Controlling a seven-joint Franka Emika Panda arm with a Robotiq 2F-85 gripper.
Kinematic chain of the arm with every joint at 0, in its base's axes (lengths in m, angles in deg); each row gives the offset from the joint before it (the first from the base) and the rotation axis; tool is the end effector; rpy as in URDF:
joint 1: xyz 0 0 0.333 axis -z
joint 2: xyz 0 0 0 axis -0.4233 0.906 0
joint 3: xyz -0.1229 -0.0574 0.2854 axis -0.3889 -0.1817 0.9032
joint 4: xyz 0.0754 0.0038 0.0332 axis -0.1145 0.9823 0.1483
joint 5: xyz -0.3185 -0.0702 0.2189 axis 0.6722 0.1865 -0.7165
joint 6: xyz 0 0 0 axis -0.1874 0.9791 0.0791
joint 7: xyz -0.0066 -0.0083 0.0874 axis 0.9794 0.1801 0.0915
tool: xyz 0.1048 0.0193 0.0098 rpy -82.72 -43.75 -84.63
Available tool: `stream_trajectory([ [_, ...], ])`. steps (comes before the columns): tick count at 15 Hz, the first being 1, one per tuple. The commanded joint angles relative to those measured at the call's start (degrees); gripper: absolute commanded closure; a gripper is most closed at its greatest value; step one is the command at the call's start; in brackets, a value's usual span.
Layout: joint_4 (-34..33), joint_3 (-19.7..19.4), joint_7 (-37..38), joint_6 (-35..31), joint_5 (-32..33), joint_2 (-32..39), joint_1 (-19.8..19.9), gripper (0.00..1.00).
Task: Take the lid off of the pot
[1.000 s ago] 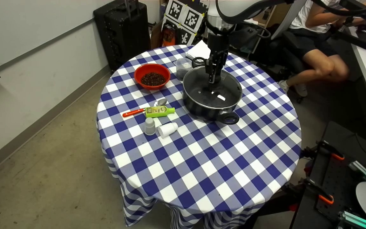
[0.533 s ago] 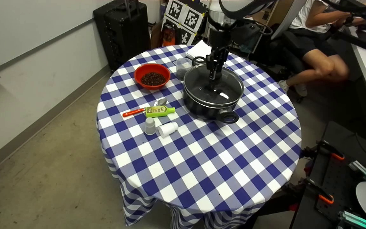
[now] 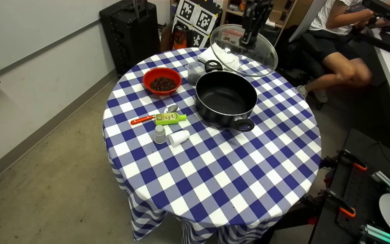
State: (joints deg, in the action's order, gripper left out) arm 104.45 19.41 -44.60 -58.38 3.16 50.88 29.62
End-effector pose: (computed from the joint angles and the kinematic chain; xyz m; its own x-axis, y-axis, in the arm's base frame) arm 0.6830 -0.0596 0.4183 0.9985 -0.0531 -0.0117 -0.0535 -0.9979 -0.0373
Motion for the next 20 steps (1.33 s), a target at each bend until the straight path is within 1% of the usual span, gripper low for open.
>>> stream_trajectory([
  [1, 12.6, -1.9, 0.4, -1.9, -0.9, -11.8, 1.8, 0.75],
  [3, 18.3, -3.4, 0.3, -1.8, -2.4, -15.2, 3.5, 0.75],
  [6, 28.4, -5.3, -1.7, -3.4, -7.9, -19.2, 6.2, 0.75],
  [12, 44.1, -7.8, -2.1, -10.5, -15.6, -21.6, 7.9, 0.75],
  [15, 49.2, -8.1, -1.8, -14.0, -18.9, -21.1, 7.7, 0.75],
  [20, 53.7, -8.3, 1.0, -20.7, -19.3, -18.5, 7.4, 0.75],
])
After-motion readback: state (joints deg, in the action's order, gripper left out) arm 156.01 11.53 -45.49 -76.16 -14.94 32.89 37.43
